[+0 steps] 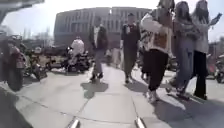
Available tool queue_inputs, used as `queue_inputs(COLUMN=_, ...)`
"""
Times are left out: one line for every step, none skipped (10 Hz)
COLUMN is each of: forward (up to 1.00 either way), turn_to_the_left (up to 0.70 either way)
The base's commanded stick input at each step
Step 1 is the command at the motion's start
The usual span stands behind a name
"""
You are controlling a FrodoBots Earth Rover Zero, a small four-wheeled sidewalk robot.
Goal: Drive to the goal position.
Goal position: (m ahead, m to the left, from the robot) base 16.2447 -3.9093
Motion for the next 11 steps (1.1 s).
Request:
queue_inputs(forward=0.85, turn_to_the_left=0.01)
queue_inputs(forward=0.85, turn_to_the_left=0.01)
queue_inputs(forward=0.85, turn_to_the_left=0.01)
queue_inputs(forward=0.85, turn_to_the_left=0.01)
queue_inputs(forward=0.85, turn_to_the_left=0.01)
queue_inputs(forward=0.85, turn_to_the_left=0.01)
queue_inputs(forward=0.85, turn_to_the_left=0.01)
queue_inputs(forward=0.85, turn_to_the_left=0.01)
queue_inputs(forward=0.85, turn_to_the_left=0.01)
queue_inputs(forward=0.85, turn_to_the_left=0.01)
queue_inputs(forward=0.85, turn_to_the_left=-0.03)
